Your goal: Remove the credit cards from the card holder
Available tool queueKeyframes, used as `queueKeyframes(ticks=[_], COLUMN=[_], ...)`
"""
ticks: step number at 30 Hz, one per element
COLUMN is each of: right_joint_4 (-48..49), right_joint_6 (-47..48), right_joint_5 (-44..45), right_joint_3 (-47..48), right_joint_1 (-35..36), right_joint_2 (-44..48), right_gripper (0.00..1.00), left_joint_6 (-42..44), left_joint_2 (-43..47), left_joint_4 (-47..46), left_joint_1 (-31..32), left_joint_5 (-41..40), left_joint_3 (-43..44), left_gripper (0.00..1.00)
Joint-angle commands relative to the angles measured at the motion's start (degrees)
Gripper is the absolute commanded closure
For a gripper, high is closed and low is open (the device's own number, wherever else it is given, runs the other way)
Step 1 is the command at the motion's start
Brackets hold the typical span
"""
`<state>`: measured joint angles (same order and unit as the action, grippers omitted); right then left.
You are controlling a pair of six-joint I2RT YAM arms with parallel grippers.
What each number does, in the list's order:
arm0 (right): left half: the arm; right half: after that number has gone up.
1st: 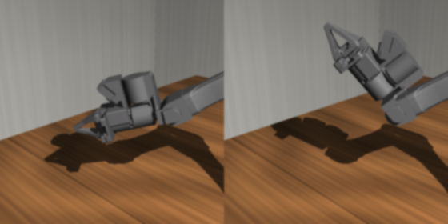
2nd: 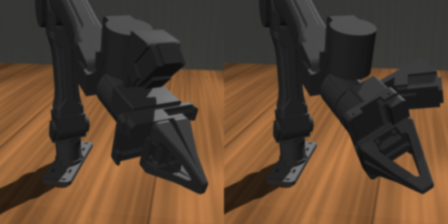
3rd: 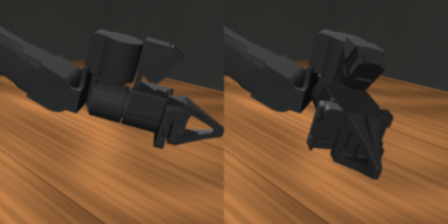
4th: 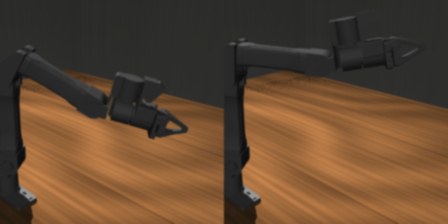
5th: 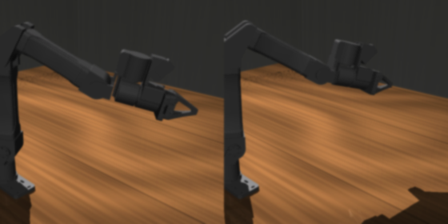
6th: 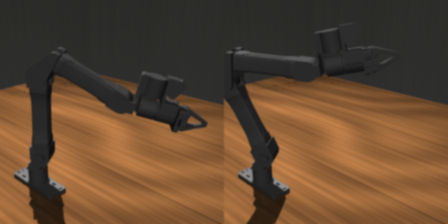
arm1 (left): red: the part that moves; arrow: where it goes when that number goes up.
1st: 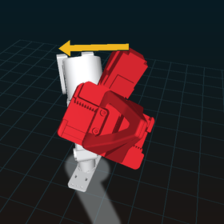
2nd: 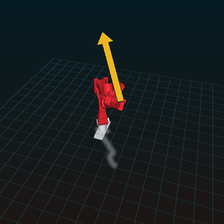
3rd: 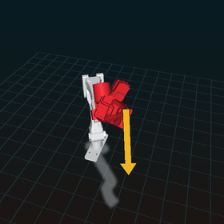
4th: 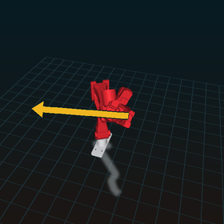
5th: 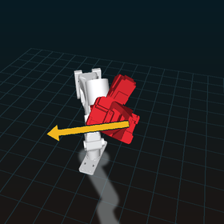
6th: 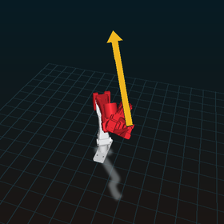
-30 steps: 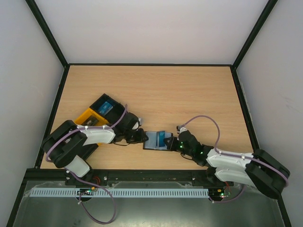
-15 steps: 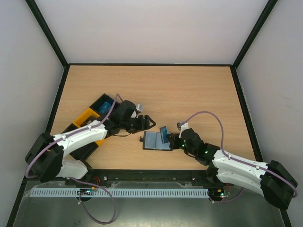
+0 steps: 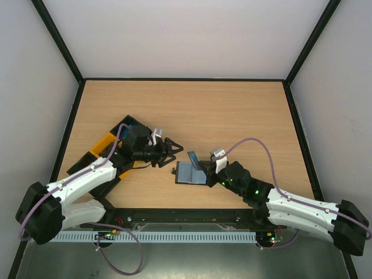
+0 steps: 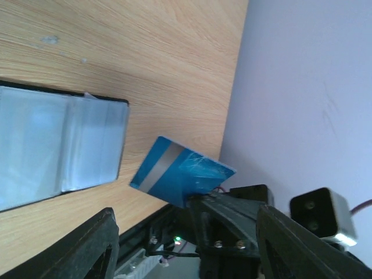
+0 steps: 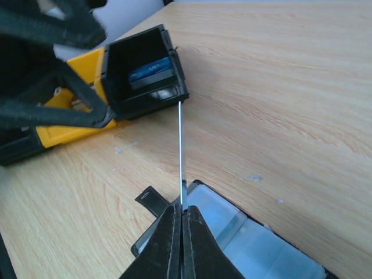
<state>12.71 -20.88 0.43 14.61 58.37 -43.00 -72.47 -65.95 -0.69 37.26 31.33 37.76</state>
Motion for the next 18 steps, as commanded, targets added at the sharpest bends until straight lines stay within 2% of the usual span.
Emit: queueKeyframes(ticks=[1, 7, 11, 18], right_joint_4=[4.86, 4.61, 4.37, 3.04], right_joint_6=[9.49, 14.61, 18.41, 24.18], right_joint_5=[1.54, 4.82, 8.46, 13.76], right_joint_3=[0.73, 3.25, 4.62, 6.91], right_joint_1=[2.54, 5.05, 8.25, 12.0], right_joint_2=[-0.84, -3.4, -4.82, -8.87], right_gripper=[0.98, 0.98, 0.98, 0.98], left_joint_6=[-4.85, -6.44, -11.73, -19.06], left_joint_2=[2.61, 1.79, 1.55, 3.64], left_joint_4=[-1.99, -1.51, -6.51, -9.64], left_joint_1=[-0.43, -0.52, -0.51, -0.47], left_joint_5=[3.6, 5.59, 8.46, 6.98], left_joint_3=[-0.26, -1.15, -3.98, -7.07], left_gripper=[0.35, 0.34, 0.35, 0.4])
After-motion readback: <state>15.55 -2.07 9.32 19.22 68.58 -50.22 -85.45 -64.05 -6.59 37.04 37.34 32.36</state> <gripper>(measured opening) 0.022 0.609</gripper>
